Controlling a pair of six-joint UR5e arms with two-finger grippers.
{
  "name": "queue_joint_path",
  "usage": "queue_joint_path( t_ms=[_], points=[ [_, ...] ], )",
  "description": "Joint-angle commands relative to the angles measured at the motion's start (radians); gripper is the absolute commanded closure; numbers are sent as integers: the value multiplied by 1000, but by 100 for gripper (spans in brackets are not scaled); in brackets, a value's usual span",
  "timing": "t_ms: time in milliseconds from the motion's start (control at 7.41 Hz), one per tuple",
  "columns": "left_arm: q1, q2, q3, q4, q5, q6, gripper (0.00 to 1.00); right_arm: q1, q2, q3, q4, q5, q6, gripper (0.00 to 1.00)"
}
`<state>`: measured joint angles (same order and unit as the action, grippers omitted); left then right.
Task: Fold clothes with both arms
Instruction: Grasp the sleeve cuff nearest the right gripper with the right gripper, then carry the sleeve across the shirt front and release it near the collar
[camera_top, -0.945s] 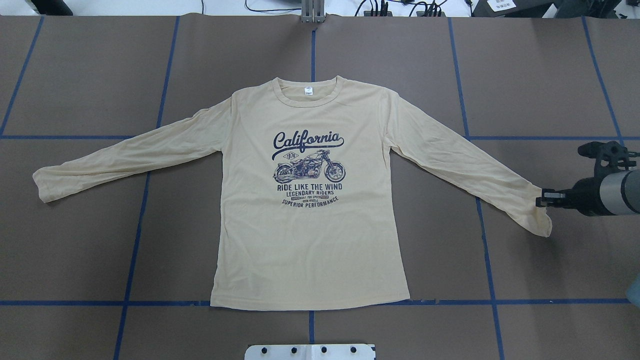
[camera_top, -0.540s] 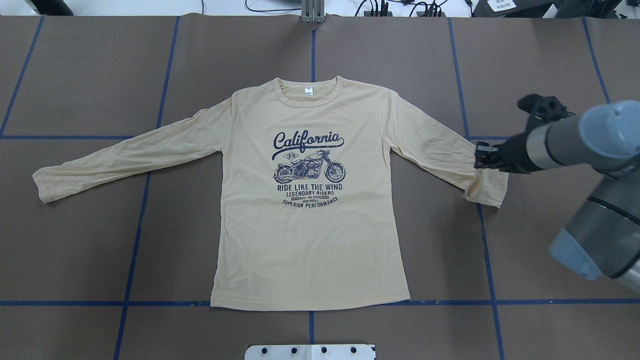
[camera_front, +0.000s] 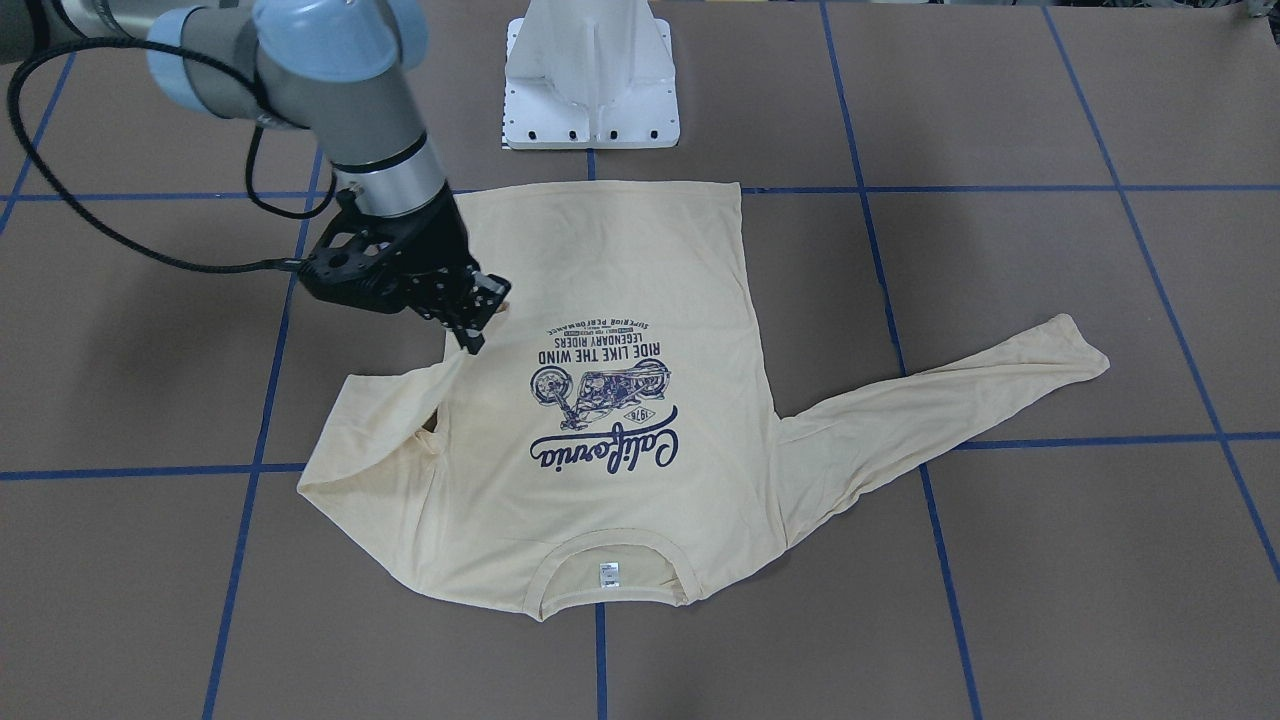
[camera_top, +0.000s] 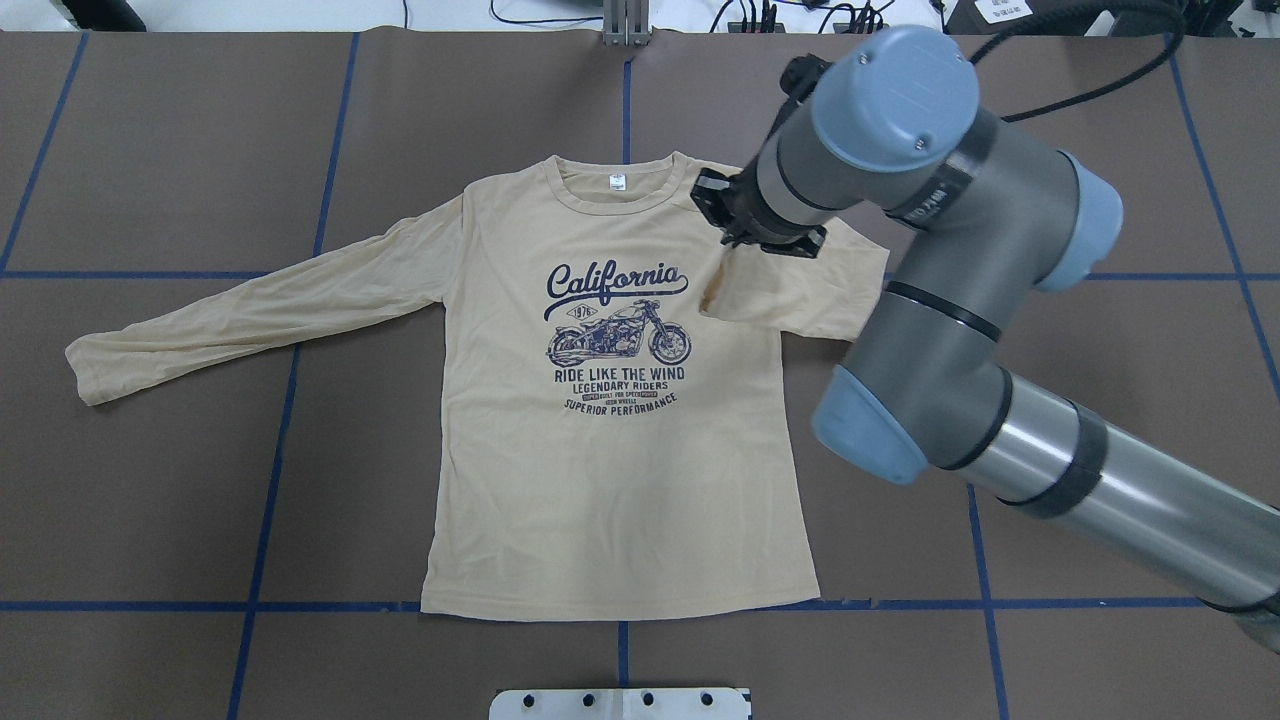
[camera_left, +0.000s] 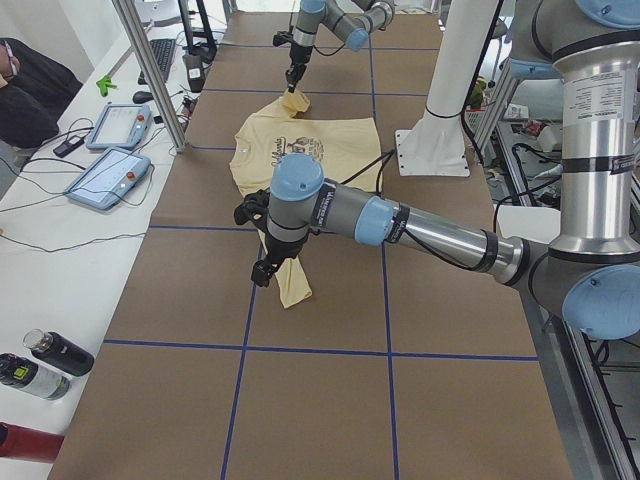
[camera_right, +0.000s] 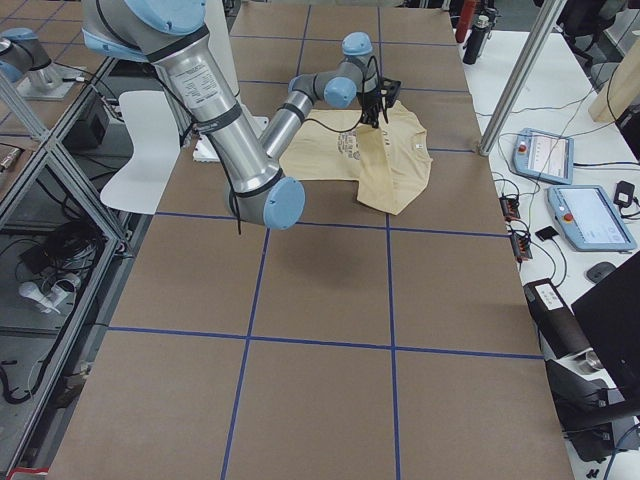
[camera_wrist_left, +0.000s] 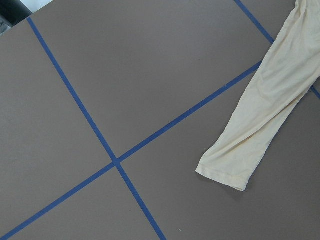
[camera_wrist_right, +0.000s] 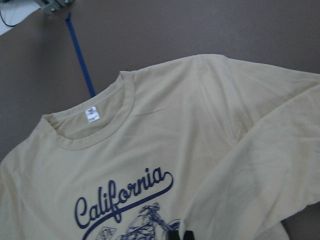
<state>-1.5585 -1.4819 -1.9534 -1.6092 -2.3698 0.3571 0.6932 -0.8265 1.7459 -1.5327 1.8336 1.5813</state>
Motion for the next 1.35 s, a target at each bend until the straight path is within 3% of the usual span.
queue_joint_path(
  t_ms=[0, 135, 270, 405, 540, 675, 810, 1080, 1215],
  points=[
    [0, 0, 2, 0, 0, -1, 0, -6, 334, -285, -18, -40, 110, 100],
    [0, 0, 5, 0, 0, -1, 0, -27, 468, -459, -17, -62, 132, 100],
    [0, 0, 7, 0, 0, 0, 0, -82, 557, -593, 35, -167, 185, 100],
    [0, 0, 5, 0, 0, 0, 0, -149, 582, -680, 136, -291, 234, 86],
    [0, 0, 7, 0, 0, 0, 0, -167, 628, -771, 163, -313, 238, 65],
    [2, -1, 7, 0, 0, 0, 0, -165, 685, -840, 177, -313, 241, 53],
    [0, 0, 5, 0, 0, 0, 0, -165, 708, -853, 187, -313, 244, 1],
    [3, -6, 5, -5, 0, 0, 0, -141, 733, -853, 187, -289, 247, 0],
    [8, -36, 17, -5, 0, 0, 0, -97, 727, -843, 177, -177, 237, 0]
  ],
)
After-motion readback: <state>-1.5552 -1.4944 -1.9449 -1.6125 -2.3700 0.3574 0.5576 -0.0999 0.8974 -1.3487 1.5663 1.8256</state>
